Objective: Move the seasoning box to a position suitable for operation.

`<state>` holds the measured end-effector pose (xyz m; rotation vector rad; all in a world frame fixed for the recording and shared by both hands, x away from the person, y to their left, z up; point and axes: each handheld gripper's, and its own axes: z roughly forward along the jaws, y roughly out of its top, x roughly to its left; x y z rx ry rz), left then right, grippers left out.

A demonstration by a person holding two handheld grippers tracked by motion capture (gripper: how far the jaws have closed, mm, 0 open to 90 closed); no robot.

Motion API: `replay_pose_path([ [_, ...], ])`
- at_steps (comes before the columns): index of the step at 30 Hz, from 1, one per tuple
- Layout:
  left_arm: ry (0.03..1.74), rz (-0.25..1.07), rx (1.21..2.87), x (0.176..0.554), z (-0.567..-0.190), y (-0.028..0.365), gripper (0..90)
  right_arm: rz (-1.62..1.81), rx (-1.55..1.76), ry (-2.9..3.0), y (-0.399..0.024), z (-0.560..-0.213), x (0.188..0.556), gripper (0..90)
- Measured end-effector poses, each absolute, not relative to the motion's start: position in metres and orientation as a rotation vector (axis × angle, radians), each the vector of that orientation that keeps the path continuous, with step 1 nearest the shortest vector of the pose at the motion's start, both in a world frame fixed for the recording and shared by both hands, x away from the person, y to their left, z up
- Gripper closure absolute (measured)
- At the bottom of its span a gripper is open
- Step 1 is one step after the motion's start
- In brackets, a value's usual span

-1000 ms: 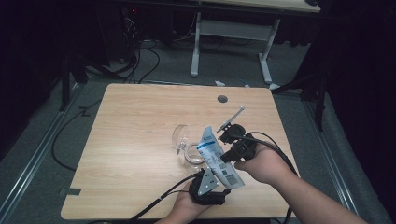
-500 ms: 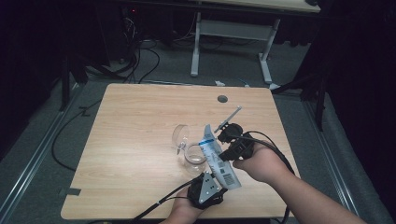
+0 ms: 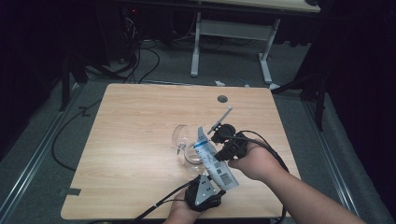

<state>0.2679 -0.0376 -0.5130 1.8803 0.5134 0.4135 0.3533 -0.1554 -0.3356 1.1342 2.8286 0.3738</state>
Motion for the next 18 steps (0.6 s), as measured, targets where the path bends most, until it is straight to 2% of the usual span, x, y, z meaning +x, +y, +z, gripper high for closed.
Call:
replay_pose_path([
  [10, 0.501, 0.421, 1.859, 0.2676, -0.5114, -0.0298, 44.1, 0.346, 1.084, 2.831, -0.1469, -0.3306, 0.3539, 90.0],
  [14, 0.508, 0.442, 1.86, 0.266, -0.5108, -0.0301, 50.2, 0.339, 1.085, 2.829, -0.1466, -0.3309, 0.3547, 90.0],
  [18, 0.538, 0.477, 1.87, 0.2634, -0.5089, -0.0326, 52.0, 0.336, 1.082, 2.822, -0.1454, -0.3326, 0.3563, 90.0],
])
